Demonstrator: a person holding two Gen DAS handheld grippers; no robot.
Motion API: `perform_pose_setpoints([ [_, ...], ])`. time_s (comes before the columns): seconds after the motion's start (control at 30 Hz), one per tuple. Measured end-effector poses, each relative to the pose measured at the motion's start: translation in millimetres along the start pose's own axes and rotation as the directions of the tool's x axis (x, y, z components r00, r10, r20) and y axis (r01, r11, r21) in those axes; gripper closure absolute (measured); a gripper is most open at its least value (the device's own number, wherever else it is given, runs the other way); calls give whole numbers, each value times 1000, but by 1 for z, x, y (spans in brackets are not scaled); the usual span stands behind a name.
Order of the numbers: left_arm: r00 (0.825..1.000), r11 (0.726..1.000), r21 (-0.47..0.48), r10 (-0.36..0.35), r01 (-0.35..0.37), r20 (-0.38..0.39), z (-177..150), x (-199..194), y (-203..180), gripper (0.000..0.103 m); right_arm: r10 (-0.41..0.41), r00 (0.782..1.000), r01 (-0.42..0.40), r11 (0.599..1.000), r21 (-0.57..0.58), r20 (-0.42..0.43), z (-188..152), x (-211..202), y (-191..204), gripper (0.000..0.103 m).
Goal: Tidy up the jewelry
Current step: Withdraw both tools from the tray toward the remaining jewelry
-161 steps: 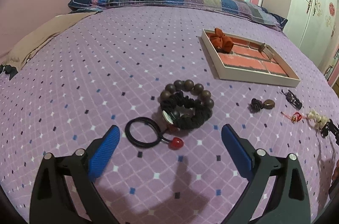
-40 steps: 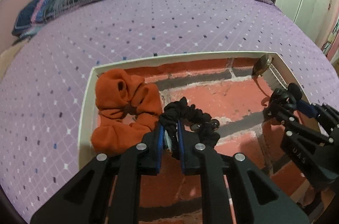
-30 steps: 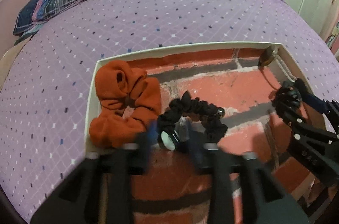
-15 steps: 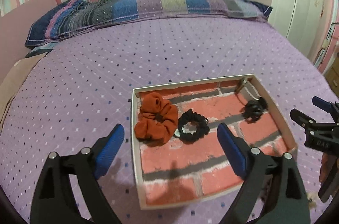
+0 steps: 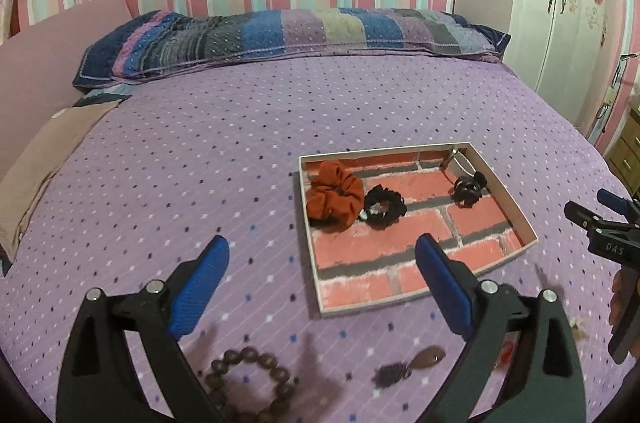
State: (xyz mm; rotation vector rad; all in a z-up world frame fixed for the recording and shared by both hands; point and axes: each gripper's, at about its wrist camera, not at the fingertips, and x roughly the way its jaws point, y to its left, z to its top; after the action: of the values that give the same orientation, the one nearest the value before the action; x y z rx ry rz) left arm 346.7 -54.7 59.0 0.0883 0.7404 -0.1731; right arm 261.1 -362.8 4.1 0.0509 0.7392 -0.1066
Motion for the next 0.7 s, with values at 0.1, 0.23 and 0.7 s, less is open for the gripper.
perform_pose_setpoints([
  [0.1, 1000, 1000, -19, -12, 12, 6, -17, -14, 4, 11, 2, 1000, -2, 1000, 9, 3, -14, -11, -2, 4],
  [0.23, 999, 998, -54, -40, 39, -5, -37, -22, 6, 11, -9, 1000, 9, 1000, 21, 8, -34, -24, -7, 4],
  [0.7, 999, 996, -69, -48, 47, -18, -88, -32, -10, 11, -67, 997, 66, 998, 19, 36, -80, -45, -4, 4],
])
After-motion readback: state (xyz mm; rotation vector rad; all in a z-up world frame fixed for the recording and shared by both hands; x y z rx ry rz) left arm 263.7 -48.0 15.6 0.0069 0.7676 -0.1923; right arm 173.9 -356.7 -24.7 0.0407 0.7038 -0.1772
